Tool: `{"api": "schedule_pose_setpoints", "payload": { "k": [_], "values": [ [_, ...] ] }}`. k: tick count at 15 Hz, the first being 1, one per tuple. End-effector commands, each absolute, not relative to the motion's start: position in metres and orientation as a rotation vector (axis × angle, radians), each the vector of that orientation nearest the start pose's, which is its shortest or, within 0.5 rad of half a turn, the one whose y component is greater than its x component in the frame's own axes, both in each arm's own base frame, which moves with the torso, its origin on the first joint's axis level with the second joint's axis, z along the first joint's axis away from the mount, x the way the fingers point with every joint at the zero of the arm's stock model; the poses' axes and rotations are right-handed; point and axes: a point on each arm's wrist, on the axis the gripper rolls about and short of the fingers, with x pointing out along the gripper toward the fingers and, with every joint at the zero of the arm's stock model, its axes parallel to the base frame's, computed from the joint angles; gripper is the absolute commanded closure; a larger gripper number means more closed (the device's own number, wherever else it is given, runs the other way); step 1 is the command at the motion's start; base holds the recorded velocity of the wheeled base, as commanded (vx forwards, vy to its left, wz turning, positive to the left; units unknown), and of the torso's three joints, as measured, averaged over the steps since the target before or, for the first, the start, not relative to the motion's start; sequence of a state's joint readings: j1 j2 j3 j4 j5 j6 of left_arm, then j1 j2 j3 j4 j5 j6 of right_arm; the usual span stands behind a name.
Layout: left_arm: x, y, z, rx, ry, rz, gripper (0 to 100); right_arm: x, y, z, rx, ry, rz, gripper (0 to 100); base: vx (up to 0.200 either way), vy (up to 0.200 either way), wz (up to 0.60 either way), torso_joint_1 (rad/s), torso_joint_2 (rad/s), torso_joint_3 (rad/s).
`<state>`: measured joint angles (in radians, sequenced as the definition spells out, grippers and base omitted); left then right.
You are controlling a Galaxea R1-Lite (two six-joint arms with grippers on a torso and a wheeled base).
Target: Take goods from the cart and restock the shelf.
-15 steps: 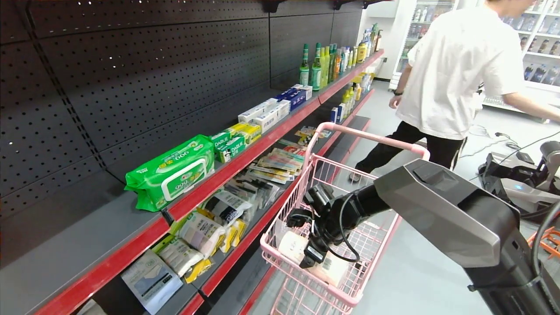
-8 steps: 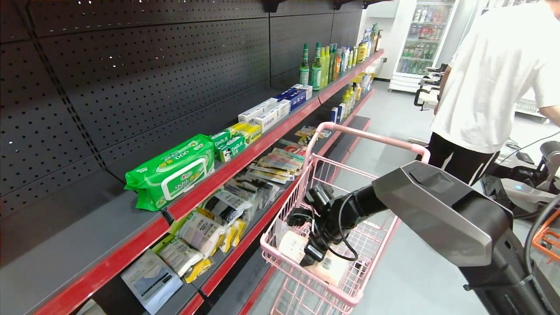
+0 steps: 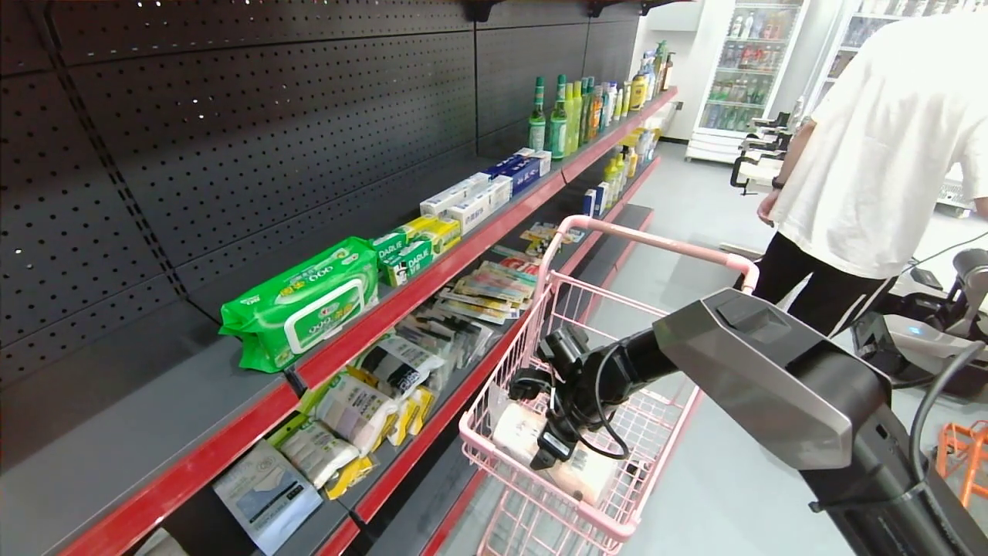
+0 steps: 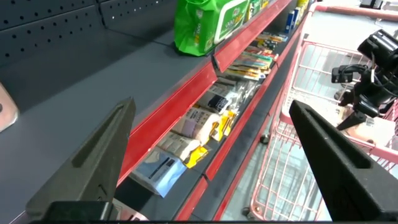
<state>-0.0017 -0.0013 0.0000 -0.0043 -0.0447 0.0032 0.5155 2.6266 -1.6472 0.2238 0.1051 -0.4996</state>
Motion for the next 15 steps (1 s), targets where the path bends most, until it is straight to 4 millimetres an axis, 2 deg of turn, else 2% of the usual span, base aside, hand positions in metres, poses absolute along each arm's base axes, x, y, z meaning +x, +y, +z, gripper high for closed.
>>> {"api": "schedule_pose_setpoints", "payload": {
  "k": [1,8,15],
  "values": [
    [-0.023,-0.001,0.076,0.003,-0.005,-0.046,0,0.398,0.228,-0.051,-0.678,1.043,0.843,0,0.000,0.000,0.00,0.000,0.00,0.000],
    [-0.023,-0.001,0.076,0.003,-0.005,-0.046,0,0.401,0.230,-0.048,-0.709,1.023,0.821,0,0.000,0.000,0.00,-0.114,0.28,0.158],
    [-0.023,-0.001,0.076,0.003,-0.005,-0.044,0,0.400,0.238,-0.051,-0.801,1.000,0.812,0,0.000,0.000,0.00,-0.012,0.03,0.015]
  ]
}}
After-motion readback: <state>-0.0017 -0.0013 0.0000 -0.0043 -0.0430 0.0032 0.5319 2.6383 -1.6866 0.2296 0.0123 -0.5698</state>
